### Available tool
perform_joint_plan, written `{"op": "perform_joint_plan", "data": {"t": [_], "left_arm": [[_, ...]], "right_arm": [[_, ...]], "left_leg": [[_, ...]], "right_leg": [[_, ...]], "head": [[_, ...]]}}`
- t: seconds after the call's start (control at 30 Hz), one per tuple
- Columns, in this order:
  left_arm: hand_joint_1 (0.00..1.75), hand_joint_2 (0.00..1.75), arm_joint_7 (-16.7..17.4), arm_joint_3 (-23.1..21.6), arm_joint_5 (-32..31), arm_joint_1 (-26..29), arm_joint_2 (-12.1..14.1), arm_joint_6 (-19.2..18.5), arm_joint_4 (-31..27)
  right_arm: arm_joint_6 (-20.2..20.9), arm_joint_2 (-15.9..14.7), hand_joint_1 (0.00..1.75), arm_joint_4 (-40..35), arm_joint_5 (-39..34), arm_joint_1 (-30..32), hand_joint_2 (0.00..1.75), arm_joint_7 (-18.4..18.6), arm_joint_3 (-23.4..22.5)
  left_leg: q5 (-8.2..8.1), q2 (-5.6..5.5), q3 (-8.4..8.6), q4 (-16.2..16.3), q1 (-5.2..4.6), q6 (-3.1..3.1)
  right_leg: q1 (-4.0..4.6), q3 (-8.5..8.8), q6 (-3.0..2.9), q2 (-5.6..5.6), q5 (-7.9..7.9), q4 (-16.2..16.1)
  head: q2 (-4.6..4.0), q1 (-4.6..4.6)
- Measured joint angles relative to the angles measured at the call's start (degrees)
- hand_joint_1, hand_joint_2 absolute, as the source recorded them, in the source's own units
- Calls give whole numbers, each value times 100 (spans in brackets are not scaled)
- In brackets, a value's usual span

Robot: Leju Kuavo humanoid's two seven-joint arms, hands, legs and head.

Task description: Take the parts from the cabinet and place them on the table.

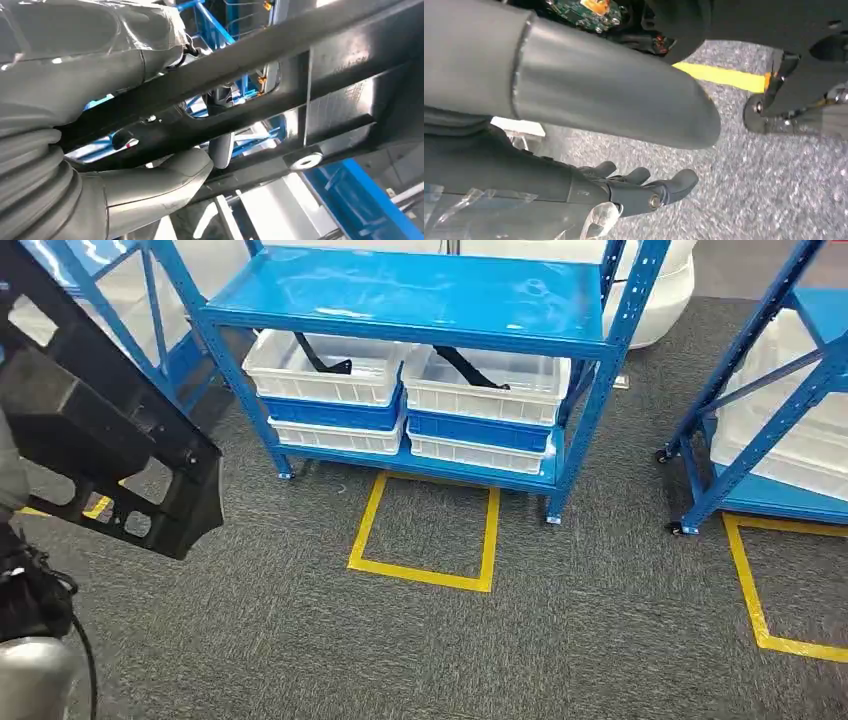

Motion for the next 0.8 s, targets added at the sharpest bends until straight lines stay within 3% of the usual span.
{"op": "perform_joint_plan", "data": {"t": [0.07,0.1,0.13,0.2,0.23,0.27,0.3,0.4,0.43,0.47,0.5,0.57,0.6,0.63,0.67,0.7,0.73,0.77,0.8], "left_arm": [[175,175,61,-20,-9,-3,2,2,-11],[175,175,63,-26,-44,2,9,7,-13],[175,175,98,-26,-76,6,20,7,-15],[175,175,190,-22,-137,14,56,2,-57],[175,175,223,-20,-164,15,81,-2,-96],[175,175,245,-15,-173,8,107,-4,-140],[175,175,264,-17,-179,-4,118,-11,-168],[175,175,360,31,-201,138,225,-74,-275],[175,175,365,42,-203,175,267,-81,-315],[175,175,365,59,-221,183,277,-79,-354],[175,175,365,74,-221,186,289,-81,-369],[175,175,363,83,-245,229,304,-94,-396],[175,175,363,90,-251,273,315,-101,-409],[175,175,363,100,-254,304,317,-103,-420],[175,175,361,114,-256,323,317,-114,-431],[175,175,356,129,-256,331,319,-120,-450],[175,175,352,138,-258,334,332,-140,-481],[175,175,345,140,-260,334,334,-149,-494],[175,175,341,144,-258,329,345,-157,-509]], "right_arm": [[15,2,0,0,2,20,0,0,9],[22,0,0,0,9,22,0,9,24],[37,2,0,0,15,22,0,18,37],[53,6,0,0,65,12,0,26,42],[55,15,0,0,74,5,0,37,46],[55,17,0,0,92,5,0,42,55],[55,24,0,0,116,7,0,44,72],[52,44,0,0,127,-7,0,59,83],[50,50,0,0,138,-16,0,59,92],[48,50,0,0,138,-16,0,59,105],[48,52,0,0,142,-3,0,59,125],[48,52,0,0,155,7,0,59,142],[50,52,0,0,177,7,0,55,144],[50,52,0,0,184,7,0,50,149],[50,52,0,0,188,6,0,50,157],[50,52,0,0,188,7,0,50,166],[50,50,0,0,188,8,0,48,175],[50,48,0,0,188,23,0,48,177],[50,44,0,2,188,22,0,48,179]], "left_leg": [[-426,66,-406,991,-1,-15],[-473,69,-496,1245,0,-11],[-402,73,-440,1181,-1,-1],[-38,137,17,396,-23,50],[167,282,329,-156,-57,105],[184,629,516,-526,-123,163],[174,618,522,-632,-181,183],[199,415,466,-620,-185,233],[247,343,489,-668,-117,281],[258,283,476,-668,-113,294],[273,229,470,-667,-106,319],[279,94,450,-666,-109,337],[283,14,447,-664,-111,341],[286,-61,449,-663,-109,341],[288,-143,455,-657,-102,337],[289,-228,462,-650,-95,333],[290,-316,471,-640,-89,325],[294,-377,454,-636,-64,315],[296,-451,409,-598,-108,273]], "right_leg": [[34,-27,-20,-158,7,3],[49,-33,-22,-233,8,3],[62,-32,-22,-306,7,3],[81,-17,-25,-433,3,3],[89,-4,-23,-492,-1,2],[110,3,-14,-546,-8,2],[155,-16,6,-604,-26,26],[155,7,41,-810,-40,4],[160,-14,88,-764,-90,33],[131,-55,122,-436,-222,188],[121,-211,131,-244,-466,562],[118,-659,139,-127,-917,1543],[118,-820,138,-123,-993,1888],[118,-831,137,-123,-918,1901],[114,-715,130,-119,-723,1654],[107,-503,122,-85,-456,1212],[95,-225,101,74,-142,608],[73,-58,79,464,3,178],[61,4,75,522,-32,52]], "head": [[-2,-4],[-2,-4],[0,-2],[-2,-4],[-2,-4],[-2,-4],[-2,-4],[-2,0],[-2,0],[-2,7],[-2,11],[-2,13],[-2,11],[-2,11],[-2,11],[-2,11],[-2,11],[-2,11],[-2,15]]}}
